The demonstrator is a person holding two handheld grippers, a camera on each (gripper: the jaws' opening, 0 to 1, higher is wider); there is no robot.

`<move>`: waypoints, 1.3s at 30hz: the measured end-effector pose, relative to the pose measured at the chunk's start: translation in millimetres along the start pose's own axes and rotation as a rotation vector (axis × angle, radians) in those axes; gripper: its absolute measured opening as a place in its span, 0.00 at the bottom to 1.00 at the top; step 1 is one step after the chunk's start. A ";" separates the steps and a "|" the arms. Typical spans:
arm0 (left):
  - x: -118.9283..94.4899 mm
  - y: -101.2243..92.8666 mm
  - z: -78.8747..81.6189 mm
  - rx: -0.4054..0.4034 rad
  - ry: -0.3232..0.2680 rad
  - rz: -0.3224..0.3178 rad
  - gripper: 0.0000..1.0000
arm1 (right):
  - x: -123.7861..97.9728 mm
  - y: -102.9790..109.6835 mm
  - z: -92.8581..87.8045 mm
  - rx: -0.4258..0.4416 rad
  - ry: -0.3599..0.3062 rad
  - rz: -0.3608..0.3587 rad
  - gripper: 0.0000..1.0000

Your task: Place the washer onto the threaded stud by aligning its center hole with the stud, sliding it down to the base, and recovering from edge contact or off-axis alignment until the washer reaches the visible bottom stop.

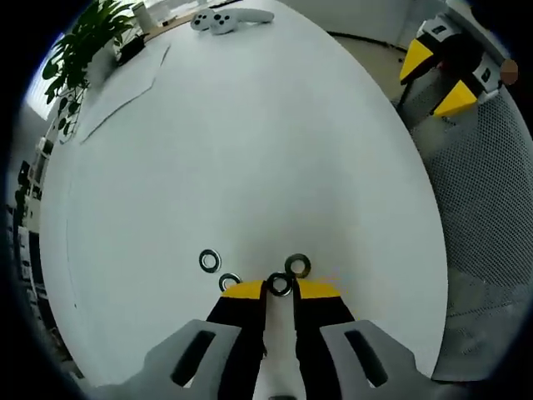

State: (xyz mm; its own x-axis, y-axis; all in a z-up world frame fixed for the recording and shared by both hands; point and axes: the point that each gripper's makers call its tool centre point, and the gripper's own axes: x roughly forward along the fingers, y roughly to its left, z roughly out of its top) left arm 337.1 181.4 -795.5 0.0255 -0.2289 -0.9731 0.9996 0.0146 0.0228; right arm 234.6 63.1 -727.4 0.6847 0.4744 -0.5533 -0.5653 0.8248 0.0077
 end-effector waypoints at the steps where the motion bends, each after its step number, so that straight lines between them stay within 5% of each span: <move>1: 0.1 0.0 -0.1 -0.002 0.001 0.000 0.10 | -0.1 -0.1 0.1 0.001 -0.001 -0.001 0.22; 13: -5.2 7.5 -9.2 -0.098 -0.008 0.055 0.09 | -0.3 -0.5 0.3 0.004 -0.002 -0.004 0.22; 17: -22.2 7.6 -7.8 -0.155 -0.038 0.054 0.09 | -0.3 -0.6 0.4 0.005 -0.003 -0.005 0.22; 39: -93.7 8.5 -42.6 -0.178 -0.033 0.137 0.09 | -0.7 -1.8 -0.8 0.008 0.005 -0.013 0.22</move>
State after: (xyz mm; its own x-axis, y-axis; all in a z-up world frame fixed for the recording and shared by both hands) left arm 342.9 244.4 -714.0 0.1646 -0.2447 -0.9555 0.9695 0.2186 0.1110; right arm 234.8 61.1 -727.7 0.6898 0.4622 -0.5572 -0.5527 0.8334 0.0071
